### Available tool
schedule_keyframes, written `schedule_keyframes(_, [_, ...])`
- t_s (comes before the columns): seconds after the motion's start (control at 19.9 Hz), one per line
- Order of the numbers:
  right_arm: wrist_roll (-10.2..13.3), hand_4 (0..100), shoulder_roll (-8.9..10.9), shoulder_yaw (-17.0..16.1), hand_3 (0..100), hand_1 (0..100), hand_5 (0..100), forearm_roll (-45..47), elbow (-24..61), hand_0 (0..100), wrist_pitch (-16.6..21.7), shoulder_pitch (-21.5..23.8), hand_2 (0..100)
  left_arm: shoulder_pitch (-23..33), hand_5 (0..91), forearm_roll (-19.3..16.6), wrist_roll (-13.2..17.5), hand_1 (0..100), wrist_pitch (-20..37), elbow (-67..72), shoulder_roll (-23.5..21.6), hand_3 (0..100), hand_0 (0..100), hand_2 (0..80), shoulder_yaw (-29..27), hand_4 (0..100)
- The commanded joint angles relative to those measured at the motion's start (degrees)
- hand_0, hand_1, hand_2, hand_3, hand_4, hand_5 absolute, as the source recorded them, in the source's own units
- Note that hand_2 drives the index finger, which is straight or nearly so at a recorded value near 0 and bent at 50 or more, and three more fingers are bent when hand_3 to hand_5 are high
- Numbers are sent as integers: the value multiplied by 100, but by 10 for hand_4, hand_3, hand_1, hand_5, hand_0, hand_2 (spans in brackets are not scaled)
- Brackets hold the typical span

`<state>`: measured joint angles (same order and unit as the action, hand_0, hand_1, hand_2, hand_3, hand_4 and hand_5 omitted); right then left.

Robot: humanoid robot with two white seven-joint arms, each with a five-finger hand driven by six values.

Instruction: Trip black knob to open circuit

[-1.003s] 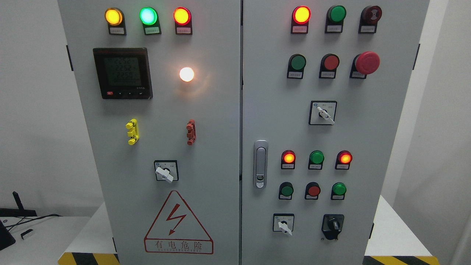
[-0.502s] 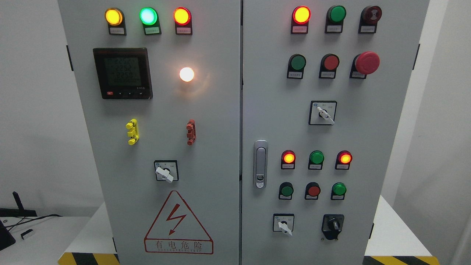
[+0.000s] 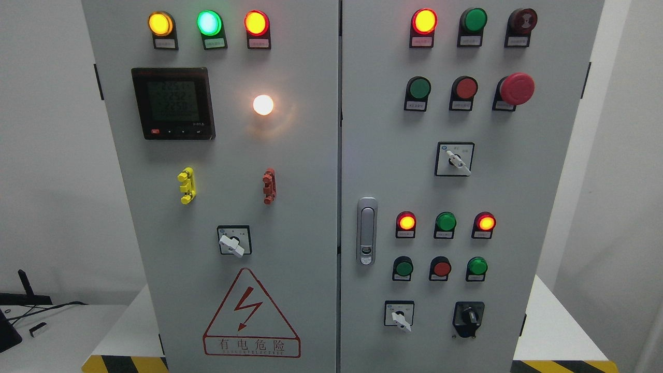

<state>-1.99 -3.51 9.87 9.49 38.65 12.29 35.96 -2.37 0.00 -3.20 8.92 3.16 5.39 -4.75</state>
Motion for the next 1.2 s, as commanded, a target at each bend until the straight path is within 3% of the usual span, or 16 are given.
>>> schedule_keyframes(0.0, [6,265,605,-116,329,180,253,0,4146,33,115,1525,195,0,0,-176,4,389,5,0,-3,0,120,0,0,0])
schedule_keyframes(0.1, [32,268,667,-239,334,187,257,0,4973,35,124,1834,201,0,0,-176,4,389,5,0,-3,0,120,0,0,0])
schedule_keyframes(0.25, [190,277,904,-388,346,218,263,1,5555,35,369,2010,209,0,0,-176,4,389,5,0,-3,0,120,0,0,0])
schedule_keyframes(0.45, [217,293,940,-775,365,286,278,18,6127,51,502,2081,222,0,0,-176,4,389,5,0,-3,0,120,0,0,0])
schedule_keyframes(0.7, [208,406,1036,-1241,460,372,341,53,6488,81,950,2090,290,0,0,-176,4,389,5,0,-3,0,120,0,0,0])
schedule_keyframes(1.0, [208,454,1546,-1418,511,436,378,483,6479,115,871,1537,322,0,0,-176,4,389,5,0,-3,0,120,0,0,0])
schedule_keyframes(1.15, [260,458,1582,-1426,517,451,385,519,6488,116,565,1072,327,0,0,-176,4,389,5,0,-3,0,120,0,0,0])
